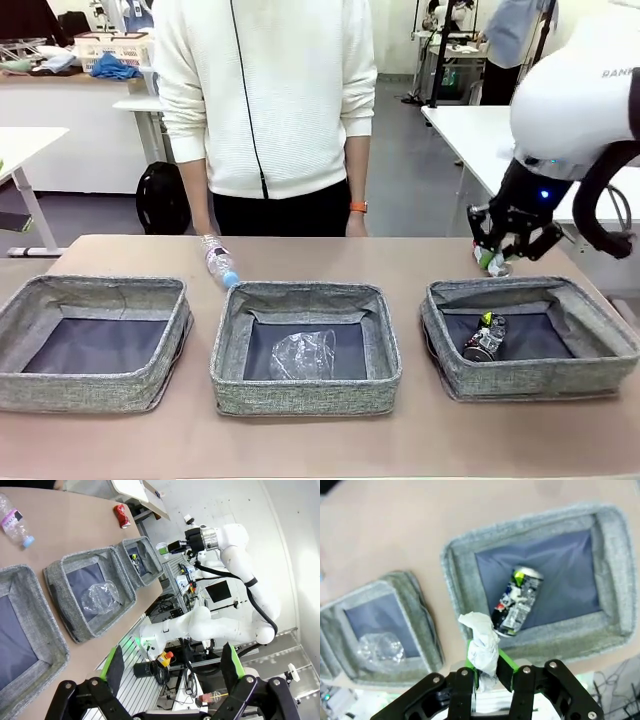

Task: Sort the waste into the appropriate baskets.
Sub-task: Pick up the waste item pointed out by the person.

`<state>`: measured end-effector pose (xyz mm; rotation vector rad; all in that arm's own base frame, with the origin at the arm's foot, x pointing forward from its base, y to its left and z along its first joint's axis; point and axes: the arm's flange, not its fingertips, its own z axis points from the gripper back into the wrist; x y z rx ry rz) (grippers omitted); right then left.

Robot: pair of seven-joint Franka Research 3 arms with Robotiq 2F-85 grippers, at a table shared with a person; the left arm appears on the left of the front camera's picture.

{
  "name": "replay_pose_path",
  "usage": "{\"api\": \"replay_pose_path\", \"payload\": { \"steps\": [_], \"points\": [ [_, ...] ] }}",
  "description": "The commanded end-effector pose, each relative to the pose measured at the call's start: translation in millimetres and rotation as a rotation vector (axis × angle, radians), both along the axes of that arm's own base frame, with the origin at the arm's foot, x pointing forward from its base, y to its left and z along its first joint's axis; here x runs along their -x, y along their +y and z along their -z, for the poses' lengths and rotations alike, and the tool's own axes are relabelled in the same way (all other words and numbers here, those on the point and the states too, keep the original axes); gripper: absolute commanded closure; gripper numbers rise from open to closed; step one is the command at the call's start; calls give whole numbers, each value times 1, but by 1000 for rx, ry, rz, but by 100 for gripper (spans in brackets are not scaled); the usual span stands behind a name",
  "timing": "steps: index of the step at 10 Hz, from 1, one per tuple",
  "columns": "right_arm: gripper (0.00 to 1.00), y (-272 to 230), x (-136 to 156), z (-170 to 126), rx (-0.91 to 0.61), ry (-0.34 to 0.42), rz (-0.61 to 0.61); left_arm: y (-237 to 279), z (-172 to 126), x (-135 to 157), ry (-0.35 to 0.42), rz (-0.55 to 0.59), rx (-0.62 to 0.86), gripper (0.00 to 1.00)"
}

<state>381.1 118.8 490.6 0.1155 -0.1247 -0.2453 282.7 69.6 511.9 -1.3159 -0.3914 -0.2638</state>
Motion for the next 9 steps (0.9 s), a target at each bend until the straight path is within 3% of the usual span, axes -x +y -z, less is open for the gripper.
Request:
{"api": "replay_pose_path", "payload": {
  "steps": [1,3,4,6,8,9],
  "points": [
    [87,35,9,-68,157,-96,52,-1,-2,0,-10,0,20,0],
    [87,89,26,-145,190,3,62,-1,-2,0,-10,0,20,0],
    [87,123,40,-191,189,77,-7,-1,-2,0,-10,0,20,0],
    [87,183,66,-251,215,41,-293,-1,-2,0,-10,0,20,0],
    [87,242,89,-286,148,39,-481,-1,-2,0,-10,0,20,0],
    [87,264,100,-295,138,22,-502,-1,-2,0,-10,0,20,0]
  ]
}}
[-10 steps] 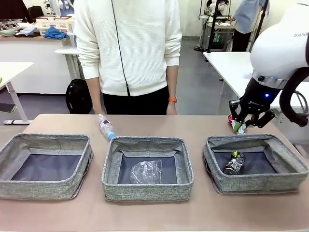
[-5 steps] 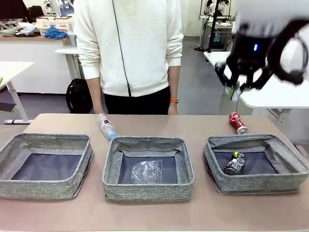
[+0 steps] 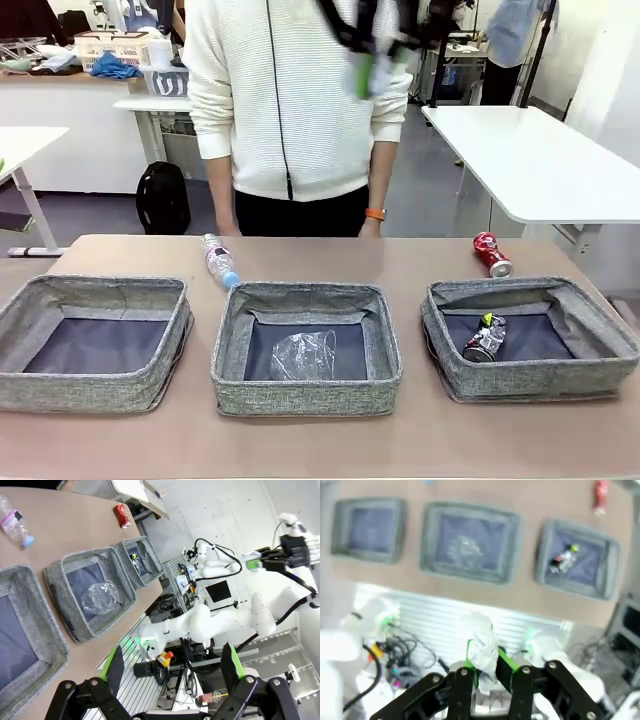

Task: Sort the waste into the appropriate baskets.
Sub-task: Pick up the waste item pointed out by the person, then place the picked waste into the Fabric basket indicated by the person.

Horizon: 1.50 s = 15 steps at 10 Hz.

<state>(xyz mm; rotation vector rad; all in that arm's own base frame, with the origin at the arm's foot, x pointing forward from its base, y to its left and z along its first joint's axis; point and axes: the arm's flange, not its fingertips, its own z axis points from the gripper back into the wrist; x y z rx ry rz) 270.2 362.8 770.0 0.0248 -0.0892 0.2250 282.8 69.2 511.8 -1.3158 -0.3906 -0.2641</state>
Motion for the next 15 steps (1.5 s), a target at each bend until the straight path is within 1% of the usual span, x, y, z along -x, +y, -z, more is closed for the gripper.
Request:
{"api": "replay_pose_path", "payload": {
  "steps": [1,3,5,6,7,8,15],
  "points": [
    [87,36,-3,-20,24,18,6,-1,-2,0,-11,-1,20,0],
    [87,47,4,-19,22,9,93,-1,-2,0,-11,-1,20,0],
    [87,49,-1,-16,-3,-6,156,-1,-2,0,-11,-1,20,0],
    [87,48,-4,-13,-8,21,188,-1,-2,0,-11,-1,20,0],
    [87,47,-10,-7,5,31,221,-1,-2,0,-11,-1,20,0],
    [87,42,-2,-5,-11,12,135,-1,-2,0,-11,-1,20,0],
    [87,42,-2,-5,-11,12,135,-1,-2,0,-11,-1,20,0]
  ]
}}
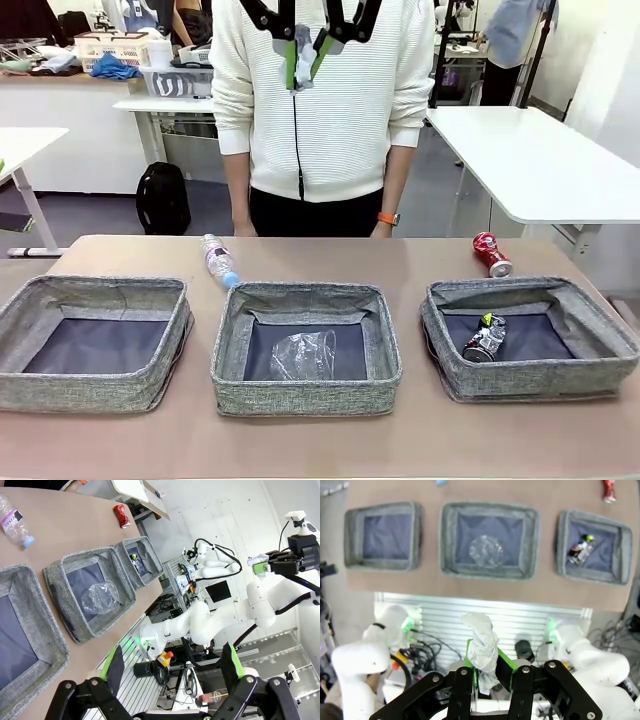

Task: Sort the waste into the appropriate baskets.
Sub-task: Place the picked waste into the Fabric basket indicated by the person.

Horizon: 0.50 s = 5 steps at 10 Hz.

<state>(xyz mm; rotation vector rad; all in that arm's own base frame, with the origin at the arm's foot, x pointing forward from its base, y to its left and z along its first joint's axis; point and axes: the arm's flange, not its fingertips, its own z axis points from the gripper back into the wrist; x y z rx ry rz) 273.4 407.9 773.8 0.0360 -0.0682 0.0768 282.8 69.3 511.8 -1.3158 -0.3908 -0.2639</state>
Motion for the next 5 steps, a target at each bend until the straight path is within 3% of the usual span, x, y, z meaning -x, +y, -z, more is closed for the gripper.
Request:
{"api": "replay_pose_path", "payload": {
  "steps": [1,5],
  "points": [
    [87,-3,1,-1,5,-12,-12,-1,-2,0,-11,0,20,0],
    [87,-3,1,-1,5,-12,-12,-1,-2,0,-11,0,20,0]
  ]
}}
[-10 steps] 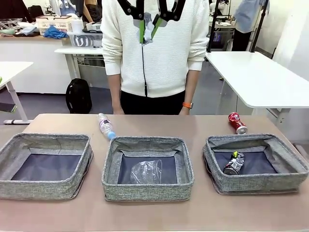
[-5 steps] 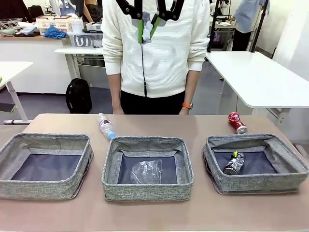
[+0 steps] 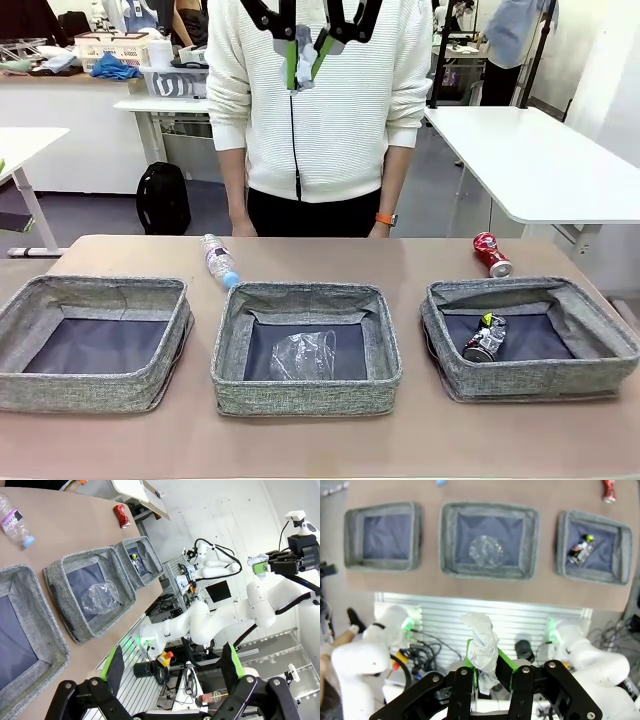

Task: Sort the waste into the appropriate baskets.
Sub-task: Place the picked waste into the Fabric basket indicated by the person.

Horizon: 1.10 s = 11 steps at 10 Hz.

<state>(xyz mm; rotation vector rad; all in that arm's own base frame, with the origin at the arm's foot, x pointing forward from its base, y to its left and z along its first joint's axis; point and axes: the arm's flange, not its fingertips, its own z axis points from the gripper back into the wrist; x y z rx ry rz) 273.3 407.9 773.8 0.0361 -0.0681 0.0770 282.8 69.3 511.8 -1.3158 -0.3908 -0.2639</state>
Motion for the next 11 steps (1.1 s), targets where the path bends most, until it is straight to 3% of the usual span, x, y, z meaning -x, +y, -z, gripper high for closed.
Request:
{"api": "replay_pose_path", "payload": {
  "steps": [1,11],
  "points": [
    [87,-3,1,-1,5,-12,-12,-1,-2,0,-11,0,20,0],
    [87,-3,1,-1,5,-12,-12,-1,-2,0,-11,0,20,0]
  ]
}}
